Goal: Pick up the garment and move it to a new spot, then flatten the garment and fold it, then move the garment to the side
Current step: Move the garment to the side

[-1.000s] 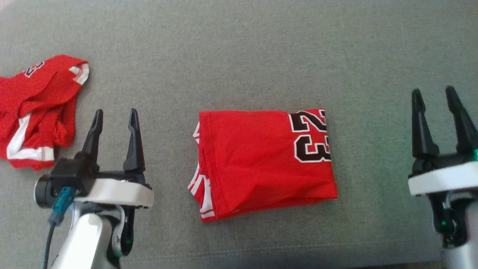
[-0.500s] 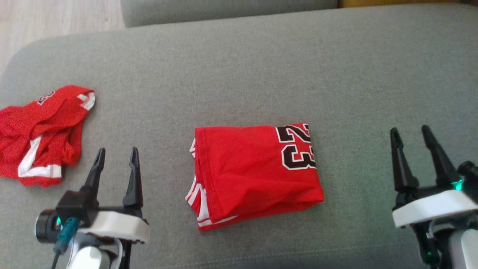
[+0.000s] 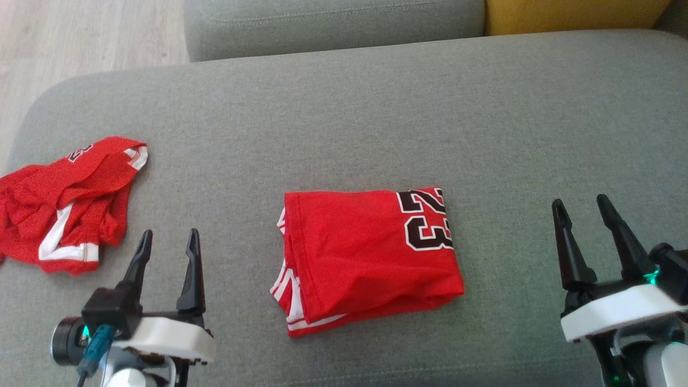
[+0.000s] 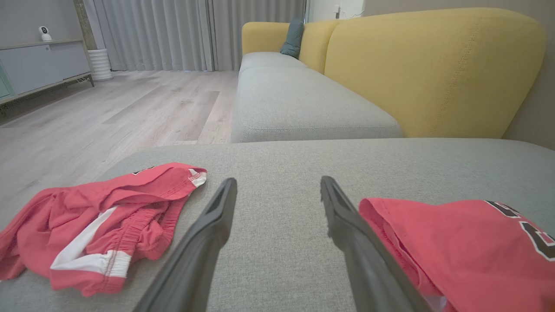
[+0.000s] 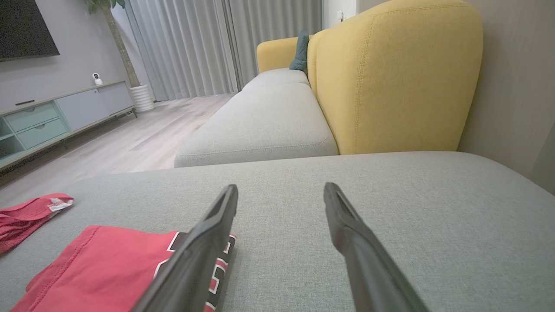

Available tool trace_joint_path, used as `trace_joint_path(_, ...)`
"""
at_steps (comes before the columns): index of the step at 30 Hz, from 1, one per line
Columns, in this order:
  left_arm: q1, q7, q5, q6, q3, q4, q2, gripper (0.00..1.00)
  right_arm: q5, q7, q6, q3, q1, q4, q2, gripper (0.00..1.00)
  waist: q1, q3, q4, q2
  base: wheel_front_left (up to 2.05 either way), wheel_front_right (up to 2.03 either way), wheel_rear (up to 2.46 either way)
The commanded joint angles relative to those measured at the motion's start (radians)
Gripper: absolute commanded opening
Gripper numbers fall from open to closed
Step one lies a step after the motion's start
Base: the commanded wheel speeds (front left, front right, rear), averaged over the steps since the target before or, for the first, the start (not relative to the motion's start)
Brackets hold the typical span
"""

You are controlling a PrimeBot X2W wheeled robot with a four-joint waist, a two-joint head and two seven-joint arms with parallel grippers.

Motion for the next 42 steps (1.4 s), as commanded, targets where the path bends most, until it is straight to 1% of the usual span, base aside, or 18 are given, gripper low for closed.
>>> trace_joint_path(1, -0.026, -0.001, -0.006, 0.006, 0.033, -0.034, 0.025, 1.0, -0.006, 0.004, -0.001, 0.022, -0.015, -0.04, -0.008, 1.0, 0.0, -0.001, 0.0, -0.0001, 0.0, 0.0, 0.0)
trace_joint_path(16, -0.014, 0.008, -0.015, 0.013, 0.026, -0.047, 0.036, 1.0, -0.002, 0.009, -0.001, 0.029, -0.008, -0.036, -0.003, 1.0, 0.0, -0.012, -0.009, -0.0001, 0.0, 0.0, 0.0)
trace_joint_path(33, -0.027, 0.005, -0.017, 0.021, 0.015, -0.048, 0.036, 1.0, 0.0, 0.018, -0.001, 0.025, -0.009, -0.03, -0.005, 1.0, 0.0, -0.008, 0.001, -0.0001, 0.0, 0.0, 0.0)
trace_joint_path(37, -0.041, 0.002, -0.015, 0.02, 0.012, -0.051, 0.034, 1.0, 0.007, 0.028, -0.001, 0.026, -0.011, -0.011, -0.011, 1.0, 0.0, 0.002, 0.02, -0.0001, 0.0, 0.0, 0.0)
trace_joint_path(42, -0.076, -0.005, -0.008, 0.013, 0.006, -0.061, 0.026, 1.0, 0.022, 0.037, -0.001, 0.046, -0.026, 0.04, -0.022, 1.0, 0.0, 0.038, 0.065, -0.0001, 0.0, 0.0, 0.0)
